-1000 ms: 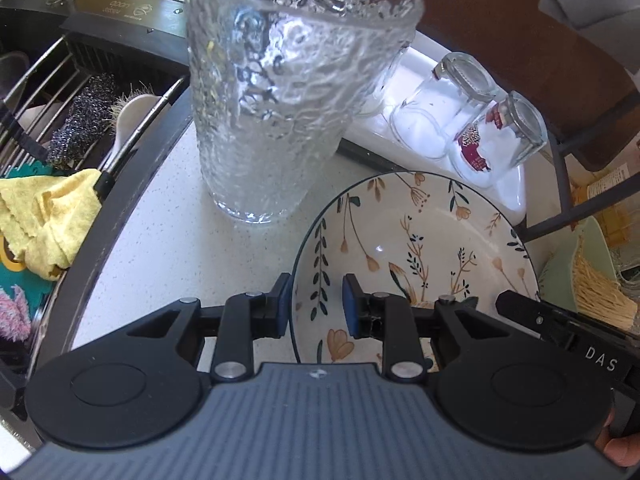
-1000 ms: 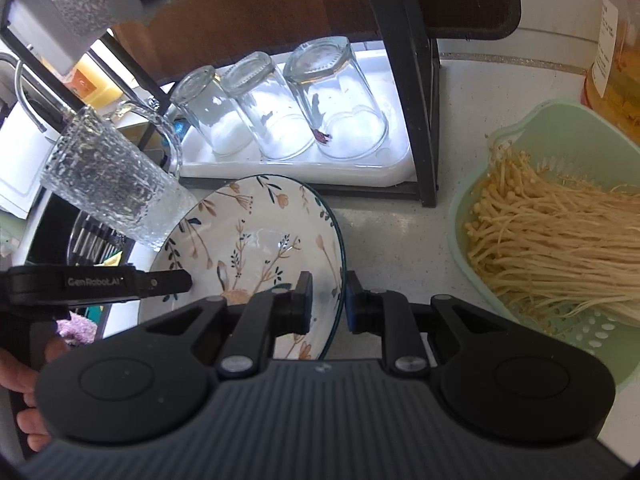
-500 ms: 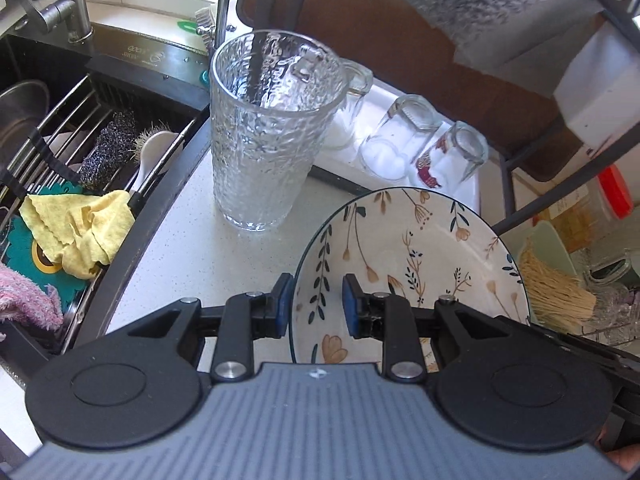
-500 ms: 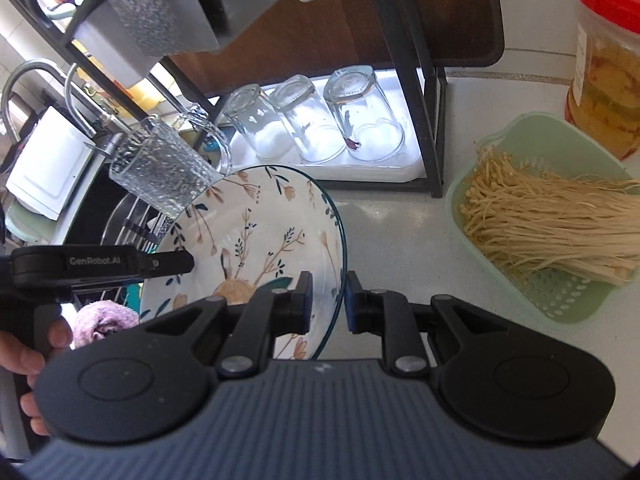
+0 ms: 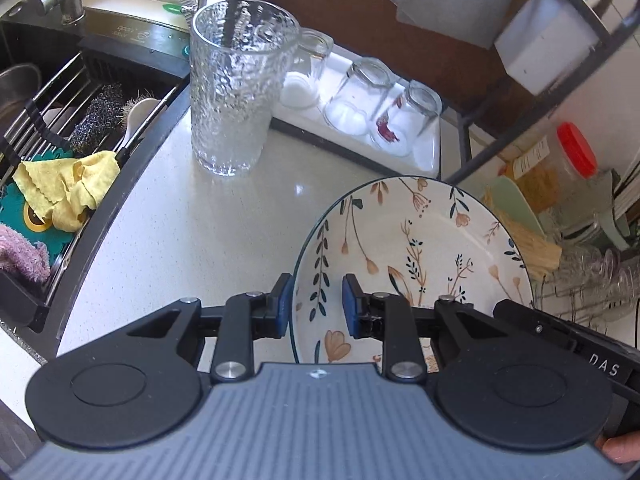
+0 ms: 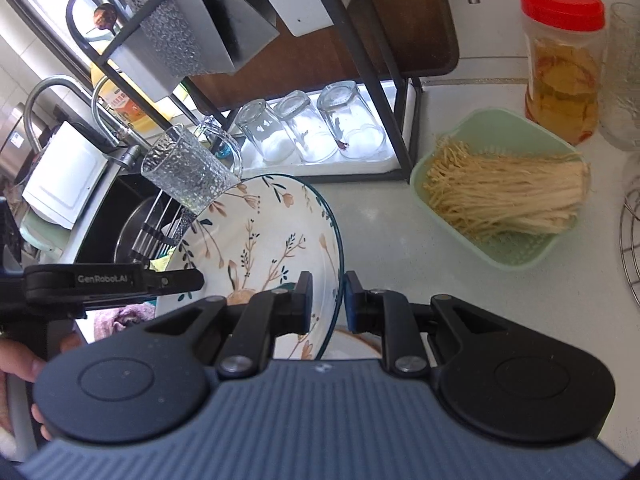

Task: Organize plates and bowls
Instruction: 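Carry the deer-pattern plate with both grippers over the stacked plates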

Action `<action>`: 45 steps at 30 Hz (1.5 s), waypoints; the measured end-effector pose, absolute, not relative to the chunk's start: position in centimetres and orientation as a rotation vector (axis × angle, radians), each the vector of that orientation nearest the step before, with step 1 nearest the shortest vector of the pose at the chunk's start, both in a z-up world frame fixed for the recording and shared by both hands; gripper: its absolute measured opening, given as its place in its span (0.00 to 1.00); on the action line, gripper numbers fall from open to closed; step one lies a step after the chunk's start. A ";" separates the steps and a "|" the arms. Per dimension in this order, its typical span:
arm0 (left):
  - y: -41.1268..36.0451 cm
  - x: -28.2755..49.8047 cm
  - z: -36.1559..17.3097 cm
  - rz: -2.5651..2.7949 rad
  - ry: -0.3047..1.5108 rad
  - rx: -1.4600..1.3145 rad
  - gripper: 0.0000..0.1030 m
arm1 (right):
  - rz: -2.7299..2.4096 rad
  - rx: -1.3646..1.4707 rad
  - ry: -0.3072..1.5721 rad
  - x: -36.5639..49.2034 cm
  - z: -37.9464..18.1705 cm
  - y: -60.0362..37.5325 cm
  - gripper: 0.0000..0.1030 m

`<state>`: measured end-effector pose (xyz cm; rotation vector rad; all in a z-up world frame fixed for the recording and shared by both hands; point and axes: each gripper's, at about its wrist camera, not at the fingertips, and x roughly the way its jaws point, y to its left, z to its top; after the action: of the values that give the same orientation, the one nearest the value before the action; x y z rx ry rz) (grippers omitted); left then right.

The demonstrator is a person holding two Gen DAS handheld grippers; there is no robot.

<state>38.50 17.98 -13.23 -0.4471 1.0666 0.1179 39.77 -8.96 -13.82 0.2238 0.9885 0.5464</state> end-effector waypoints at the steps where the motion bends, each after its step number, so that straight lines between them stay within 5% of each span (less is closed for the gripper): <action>1: 17.7 38.2 -13.2 0.116 1.069 -0.448 0.29 | 0.547 0.228 0.988 39.5 -13.8 -9.2 0.19; 45: 14.0 32.3 -17.7 -0.039 1.155 -0.217 0.29 | 0.371 0.203 1.010 30.0 -19.2 -9.9 0.19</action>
<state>32.26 13.98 -17.72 -0.2169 1.1549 -0.0391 30.01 -9.93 -19.17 0.2033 1.0102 0.3715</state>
